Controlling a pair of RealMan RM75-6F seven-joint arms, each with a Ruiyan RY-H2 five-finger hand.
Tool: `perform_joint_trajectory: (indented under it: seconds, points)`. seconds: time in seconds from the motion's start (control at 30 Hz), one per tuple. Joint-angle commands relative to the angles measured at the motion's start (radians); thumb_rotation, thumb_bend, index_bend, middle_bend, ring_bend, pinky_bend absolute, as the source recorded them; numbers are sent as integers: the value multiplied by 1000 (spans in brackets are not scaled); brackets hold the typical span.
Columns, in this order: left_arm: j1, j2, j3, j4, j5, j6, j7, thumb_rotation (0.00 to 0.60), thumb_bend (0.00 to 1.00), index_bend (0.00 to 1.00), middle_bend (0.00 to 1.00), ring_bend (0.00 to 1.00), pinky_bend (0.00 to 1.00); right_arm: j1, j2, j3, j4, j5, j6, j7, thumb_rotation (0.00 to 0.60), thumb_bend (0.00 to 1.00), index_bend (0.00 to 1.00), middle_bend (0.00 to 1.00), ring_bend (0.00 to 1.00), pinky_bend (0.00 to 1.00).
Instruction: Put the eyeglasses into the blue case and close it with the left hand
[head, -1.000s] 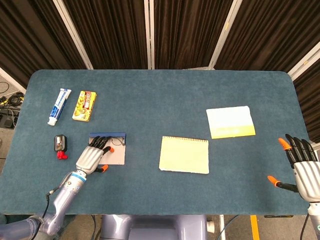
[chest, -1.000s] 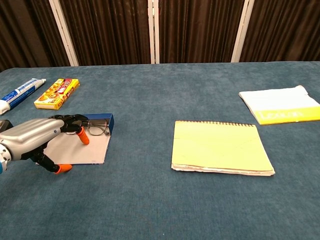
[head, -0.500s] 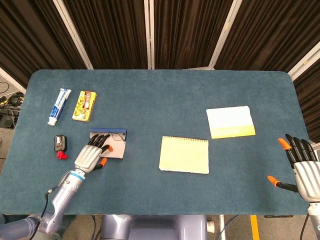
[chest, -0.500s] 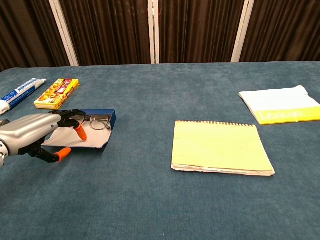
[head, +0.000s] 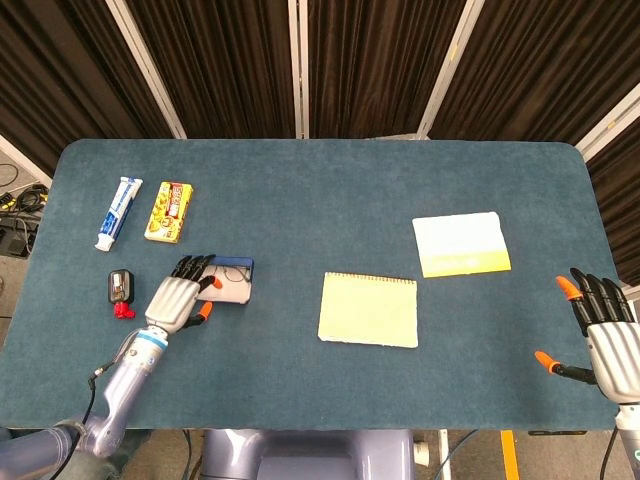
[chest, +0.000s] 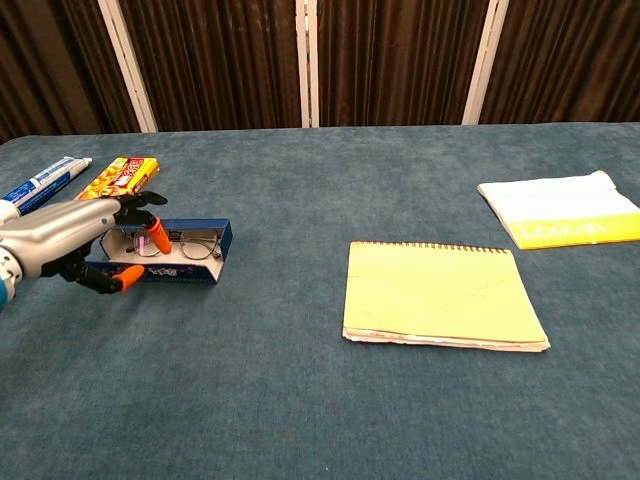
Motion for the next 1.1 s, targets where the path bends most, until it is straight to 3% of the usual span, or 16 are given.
perform_joint_trajectory:
  seconds: [0.03,0.37,0.6,0.83,1.1]
  points:
    - [-11,-9,-12,14,-16,-13,10,600,519,361,0,0,0,0,0,0,0,1,-1,0,600,0,8,0,0,0]
    - [-9,-48,-1,83,-30,-35,-24,600,521,404,0,0,0,3,-2,-1,3,1,-6,0,600,0,8,0,0,0]
    - [-1,-29,13,59,-3,-16,-55,600,524,618,0,0,0,2,-2,-1,1,0,-4,1,600,0,8,0,0,0]
    - [29,65,32,-74,-1,12,-18,600,524,667,0,0,0,0,3,-3,-3,-10,4,14,600,0,8,0,0,0]
    - [88,301,86,-386,-26,39,87,600,524,672,0,0,0,-8,14,-7,-13,-33,28,30,600,0,8,0,0,0]
